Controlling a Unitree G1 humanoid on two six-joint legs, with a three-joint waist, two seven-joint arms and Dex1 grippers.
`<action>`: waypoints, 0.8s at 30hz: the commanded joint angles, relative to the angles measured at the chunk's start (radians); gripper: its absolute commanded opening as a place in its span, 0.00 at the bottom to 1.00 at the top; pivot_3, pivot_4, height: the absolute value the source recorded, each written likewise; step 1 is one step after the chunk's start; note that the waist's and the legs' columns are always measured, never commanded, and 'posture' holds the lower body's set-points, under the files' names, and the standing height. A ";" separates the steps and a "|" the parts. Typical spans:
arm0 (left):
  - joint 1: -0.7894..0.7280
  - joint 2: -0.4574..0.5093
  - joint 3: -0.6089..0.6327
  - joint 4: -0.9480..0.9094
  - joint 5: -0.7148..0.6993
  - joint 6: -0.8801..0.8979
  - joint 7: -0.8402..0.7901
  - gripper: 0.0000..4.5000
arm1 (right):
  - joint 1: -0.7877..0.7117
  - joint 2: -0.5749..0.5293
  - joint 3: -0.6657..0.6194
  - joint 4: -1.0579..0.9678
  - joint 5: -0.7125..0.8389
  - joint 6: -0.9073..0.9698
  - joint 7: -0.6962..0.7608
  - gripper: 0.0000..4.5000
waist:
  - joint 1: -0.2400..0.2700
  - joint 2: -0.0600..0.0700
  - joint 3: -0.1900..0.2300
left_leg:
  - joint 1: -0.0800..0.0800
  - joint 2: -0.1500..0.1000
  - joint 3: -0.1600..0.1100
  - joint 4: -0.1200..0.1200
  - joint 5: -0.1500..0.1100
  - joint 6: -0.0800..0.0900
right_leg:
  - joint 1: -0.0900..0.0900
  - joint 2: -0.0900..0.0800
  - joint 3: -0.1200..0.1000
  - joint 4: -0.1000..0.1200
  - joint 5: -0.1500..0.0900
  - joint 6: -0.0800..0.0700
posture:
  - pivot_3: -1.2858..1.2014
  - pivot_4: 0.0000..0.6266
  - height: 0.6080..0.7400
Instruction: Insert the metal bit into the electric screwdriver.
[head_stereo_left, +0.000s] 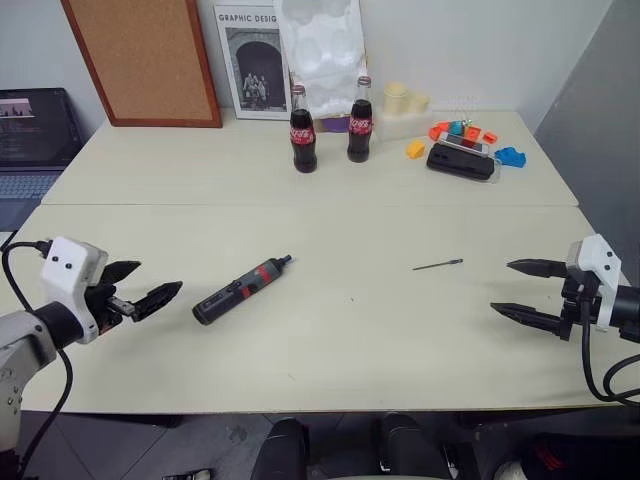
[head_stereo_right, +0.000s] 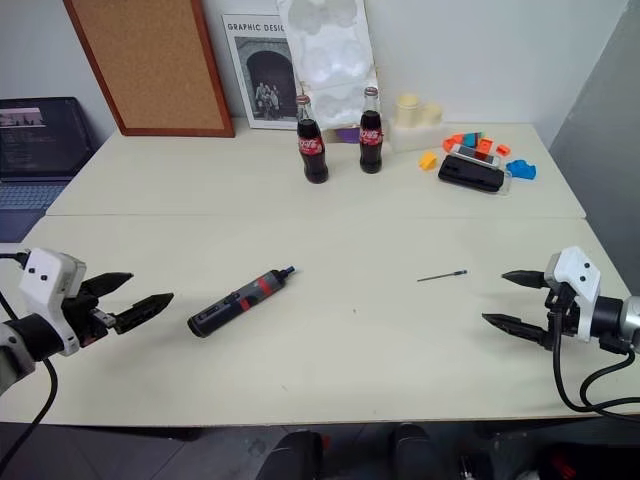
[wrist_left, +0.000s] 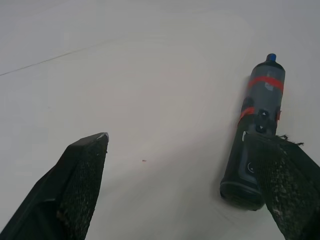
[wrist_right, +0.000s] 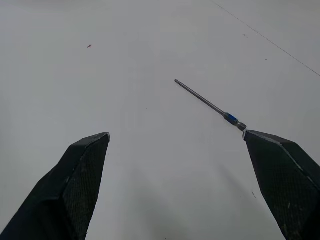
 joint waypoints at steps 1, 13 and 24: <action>-0.012 0.021 0.026 -0.002 -0.006 -0.017 -0.007 1.00 | -0.005 -0.005 -0.026 -0.013 0.004 -0.010 0.005 1.00 | 0.000 0.000 0.000 | 0.000 0.000 0.000 0.000 0.000 0.000 | 0.000 0.000 0.000 0.000 0.000 0.000 | 0.52 0.24 1.00; -0.023 0.044 0.036 -0.002 -0.029 0.059 -0.004 1.00 | -0.025 -0.001 0.000 -0.046 0.023 0.008 0.014 1.00 | 0.000 0.000 0.000 | 0.000 0.000 0.000 0.000 0.000 0.000 | 0.000 0.000 0.000 0.000 0.002 0.004 | 0.52 0.24 1.00; -0.085 0.115 -0.061 -0.073 -0.026 0.098 -0.024 1.00 | -0.095 0.000 0.057 -0.206 0.130 0.118 0.037 1.00 | 0.002 0.000 0.000 | 0.000 0.000 0.000 0.000 0.000 0.000 | 0.000 0.000 0.000 0.000 0.002 0.004 | 0.52 0.24 1.00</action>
